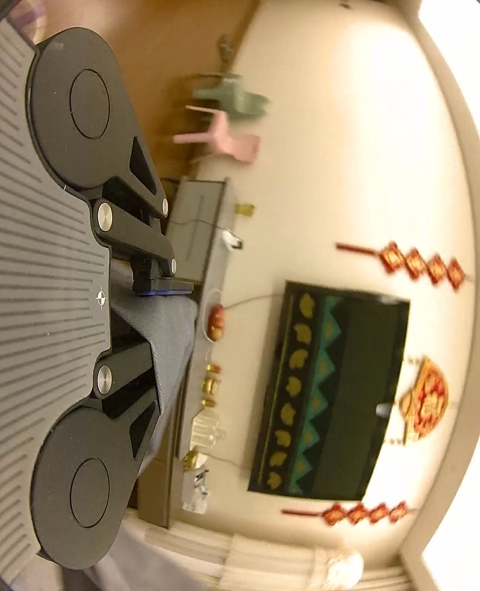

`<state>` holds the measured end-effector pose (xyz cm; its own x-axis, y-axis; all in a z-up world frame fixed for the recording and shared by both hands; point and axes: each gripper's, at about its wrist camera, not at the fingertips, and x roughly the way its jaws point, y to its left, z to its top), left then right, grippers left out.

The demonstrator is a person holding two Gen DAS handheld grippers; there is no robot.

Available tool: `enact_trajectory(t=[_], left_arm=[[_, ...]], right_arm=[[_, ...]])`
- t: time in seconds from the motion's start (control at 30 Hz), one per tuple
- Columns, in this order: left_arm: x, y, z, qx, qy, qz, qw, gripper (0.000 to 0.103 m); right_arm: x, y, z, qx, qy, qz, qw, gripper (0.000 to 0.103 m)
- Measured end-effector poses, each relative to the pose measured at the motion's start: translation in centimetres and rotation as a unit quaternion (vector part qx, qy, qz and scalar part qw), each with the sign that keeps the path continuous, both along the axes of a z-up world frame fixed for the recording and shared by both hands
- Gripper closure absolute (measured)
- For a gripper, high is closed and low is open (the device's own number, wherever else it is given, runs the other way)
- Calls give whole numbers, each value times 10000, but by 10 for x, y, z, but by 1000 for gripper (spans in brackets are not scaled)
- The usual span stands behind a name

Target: Fold clothes

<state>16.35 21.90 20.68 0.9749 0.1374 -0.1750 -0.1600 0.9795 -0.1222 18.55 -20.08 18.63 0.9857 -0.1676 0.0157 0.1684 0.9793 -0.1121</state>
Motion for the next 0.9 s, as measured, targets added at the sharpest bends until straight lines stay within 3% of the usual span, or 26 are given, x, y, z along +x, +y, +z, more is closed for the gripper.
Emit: enact_trajectory(t=[0.07, 0.13, 0.2, 0.3, 0.33, 0.37, 0.4, 0.43, 0.47, 0.5, 0.53, 0.57, 0.67, 0.8, 0.9], left_arm=[[32, -5, -23, 276, 604, -78, 9978, 103], [66, -8, -74, 420, 1462, -152, 9882, 103], [91, -8, -130, 509, 2248, -158, 9730, 103], [78, 1, -184, 98, 2659, -267, 9636, 100], [67, 6, -190, -69, 2618, -304, 9646, 91], [51, 11, -191, -241, 2469, -331, 9682, 76], [31, 17, -189, -365, 2274, -283, 9727, 66], [9, 23, -185, -455, 2047, -184, 9776, 47], [-13, 29, -182, -546, 1818, -84, 9818, 28], [-35, 35, -179, -636, 1587, 15, 9853, 19], [-51, 38, -182, -743, 1541, 20, 9853, 13], [-64, 39, -189, -861, 1620, -38, 9830, 12], [-101, 41, -211, -1214, 1855, -214, 9749, 11], [-104, 26, -239, -1287, 2059, -389, 9693, 11], [-92, 17, -252, -1464, 2070, -540, 9658, 13]], right_arm=[[27, -2, -14, -35, 418, -271, 9988, 102], [66, -8, -71, -13, 1407, -549, 9885, 102], [90, -15, -142, 163, 2375, -739, 9684, 102], [84, -20, -238, 541, 3371, -791, 9366, 102], [77, -21, -261, 662, 3568, -732, 9289, 96], [74, -20, -271, 741, 3767, -666, 9210, 86], [73, -18, -275, 803, 3975, -604, 9121, 82], [71, -15, -272, 863, 3988, -519, 9115, 77], [64, -9, -261, 917, 3841, -449, 9176, 62], [56, -2, -250, 996, 3644, -370, 9251, 51], [47, 6, -240, 1089, 3438, -281, 9323, 32], [39, 13, -232, 1133, 3320, -175, 9363, 26], [11, 38, -227, 1150, 3249, 122, 9386, 26], [-16, 69, -250, 1449, 3680, 503, 9171, 23], [-18, 81, -274, 1377, 3930, 387, 9084, 21]])
